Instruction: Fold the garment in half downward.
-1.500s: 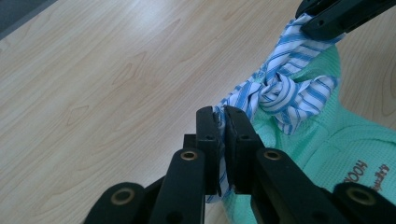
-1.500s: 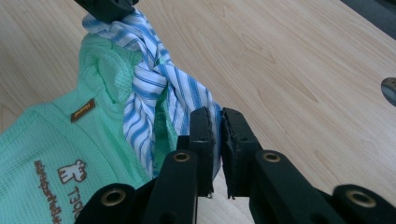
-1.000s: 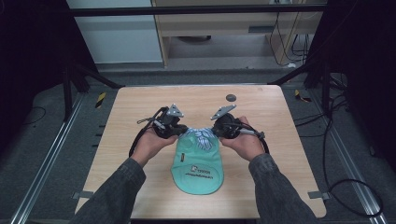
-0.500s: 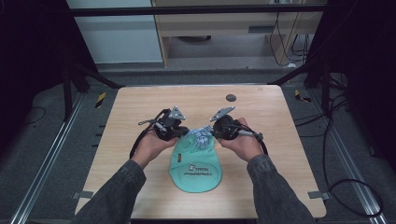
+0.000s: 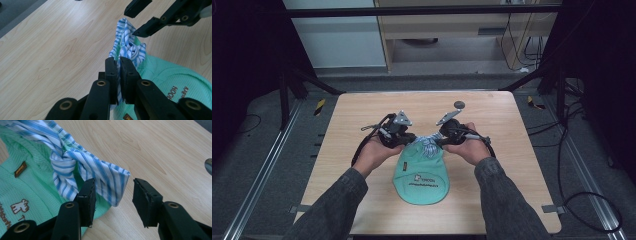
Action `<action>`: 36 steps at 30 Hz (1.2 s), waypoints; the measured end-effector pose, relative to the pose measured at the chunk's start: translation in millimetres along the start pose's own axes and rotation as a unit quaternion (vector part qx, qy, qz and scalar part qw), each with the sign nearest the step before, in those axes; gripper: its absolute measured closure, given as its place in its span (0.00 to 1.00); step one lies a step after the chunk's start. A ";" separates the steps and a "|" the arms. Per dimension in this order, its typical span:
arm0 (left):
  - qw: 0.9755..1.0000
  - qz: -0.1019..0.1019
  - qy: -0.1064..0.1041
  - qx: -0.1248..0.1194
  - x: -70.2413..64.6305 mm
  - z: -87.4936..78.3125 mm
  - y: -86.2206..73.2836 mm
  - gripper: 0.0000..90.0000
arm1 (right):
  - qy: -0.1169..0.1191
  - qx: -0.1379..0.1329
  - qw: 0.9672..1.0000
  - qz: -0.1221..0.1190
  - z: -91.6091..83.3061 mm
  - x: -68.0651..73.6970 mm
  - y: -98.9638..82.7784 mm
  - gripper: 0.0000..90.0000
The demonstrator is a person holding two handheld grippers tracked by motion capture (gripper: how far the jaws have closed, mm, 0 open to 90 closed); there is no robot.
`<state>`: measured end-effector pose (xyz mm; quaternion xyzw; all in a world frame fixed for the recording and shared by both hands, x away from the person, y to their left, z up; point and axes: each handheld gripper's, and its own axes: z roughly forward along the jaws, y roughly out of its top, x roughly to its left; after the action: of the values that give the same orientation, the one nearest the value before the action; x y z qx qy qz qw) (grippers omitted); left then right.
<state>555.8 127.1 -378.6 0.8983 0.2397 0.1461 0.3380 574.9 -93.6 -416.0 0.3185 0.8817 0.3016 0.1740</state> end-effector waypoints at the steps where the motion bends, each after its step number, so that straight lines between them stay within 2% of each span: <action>1: 1.000 0.003 -0.001 0.002 1.1 -0.1 0.9 0.95 | 0.006 0.005 1.000 0.000 4.0 -1.6 0.8 0.62; 2: 1.000 0.003 -0.001 0.002 1.1 -0.1 0.9 0.95 | 0.010 0.006 1.000 0.000 5.2 -1.8 1.1 0.67; 3: 1.000 0.002 -0.001 0.001 1.7 0.2 1.0 0.95 | 0.010 0.006 1.000 0.000 5.2 -1.8 1.1 0.67; 4: 1.000 -0.001 -0.002 0.000 2.7 1.1 0.9 0.95 | 0.016 0.010 1.000 -0.007 7.6 -1.1 1.6 0.79; 5: 1.000 -0.001 -0.002 0.000 2.7 1.1 0.9 0.95 | 0.016 0.010 1.000 -0.007 7.6 -1.1 1.6 0.79; 7: 1.000 -0.004 -0.002 0.000 3.4 2.2 0.3 0.95 | 0.018 0.015 1.000 -0.013 8.4 -0.1 1.6 0.90; 9: 1.000 -0.004 -0.001 0.002 4.6 2.6 0.0 0.95 | 0.021 0.016 0.999 -0.019 7.9 1.5 2.1 0.96; 14: 1.000 -0.008 0.009 0.000 7.2 2.6 0.1 0.95 | 0.011 0.016 1.000 -0.019 3.6 3.2 3.8 0.96; 18: 1.000 -0.010 0.017 -0.005 10.6 2.3 2.2 0.94 | 0.000 0.009 1.000 -0.022 -7.4 3.1 7.5 0.96; 24: 1.000 -0.007 0.019 -0.013 11.6 -0.7 7.4 0.94 | -0.003 0.004 1.000 -0.026 -16.5 2.4 9.1 0.96; 30: 0.999 -0.011 0.024 -0.033 11.6 -2.5 8.8 0.94 | -0.012 -0.006 1.000 -0.028 -25.5 2.7 10.8 0.96; 36: 0.999 -0.005 0.024 -0.034 11.2 1.1 11.2 0.94 | -0.025 -0.010 0.999 -0.035 -31.4 4.2 9.9 0.96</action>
<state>569.4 125.1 -370.7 0.8813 0.2469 0.1742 0.3634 560.6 -98.0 -386.3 0.2931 0.8847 0.2960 0.2091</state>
